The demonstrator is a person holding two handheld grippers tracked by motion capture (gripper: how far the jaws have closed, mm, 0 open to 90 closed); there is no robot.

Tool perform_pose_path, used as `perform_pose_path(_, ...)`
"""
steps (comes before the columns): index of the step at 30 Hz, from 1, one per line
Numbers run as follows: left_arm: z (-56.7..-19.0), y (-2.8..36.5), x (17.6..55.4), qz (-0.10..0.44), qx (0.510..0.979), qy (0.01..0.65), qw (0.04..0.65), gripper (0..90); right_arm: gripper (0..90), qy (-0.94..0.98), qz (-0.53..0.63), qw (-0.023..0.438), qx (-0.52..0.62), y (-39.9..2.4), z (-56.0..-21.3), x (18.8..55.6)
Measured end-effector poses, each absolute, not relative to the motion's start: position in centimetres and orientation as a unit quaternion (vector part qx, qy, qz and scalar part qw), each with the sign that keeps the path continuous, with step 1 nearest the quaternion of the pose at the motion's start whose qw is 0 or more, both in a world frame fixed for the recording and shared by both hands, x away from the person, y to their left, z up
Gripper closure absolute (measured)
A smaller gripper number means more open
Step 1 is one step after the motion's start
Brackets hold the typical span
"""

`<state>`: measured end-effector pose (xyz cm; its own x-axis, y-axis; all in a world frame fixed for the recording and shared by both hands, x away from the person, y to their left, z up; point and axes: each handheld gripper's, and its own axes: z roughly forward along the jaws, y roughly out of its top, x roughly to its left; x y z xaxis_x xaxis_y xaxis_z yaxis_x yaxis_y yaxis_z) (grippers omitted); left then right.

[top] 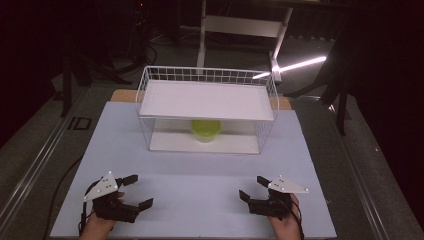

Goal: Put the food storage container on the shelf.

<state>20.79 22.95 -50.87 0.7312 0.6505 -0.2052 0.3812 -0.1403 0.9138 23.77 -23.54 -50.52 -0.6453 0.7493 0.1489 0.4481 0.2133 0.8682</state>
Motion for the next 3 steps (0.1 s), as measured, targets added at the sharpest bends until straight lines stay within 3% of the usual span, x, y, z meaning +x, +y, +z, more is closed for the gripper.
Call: perform_pose_path(3, -50.86, 22.95, 20.76, 0.120, 0.745, 0.344, 0.558, 1.1, 14.5, 0.763, 0.488, 0.153, 0.395, -23.52, -50.58, 23.86)
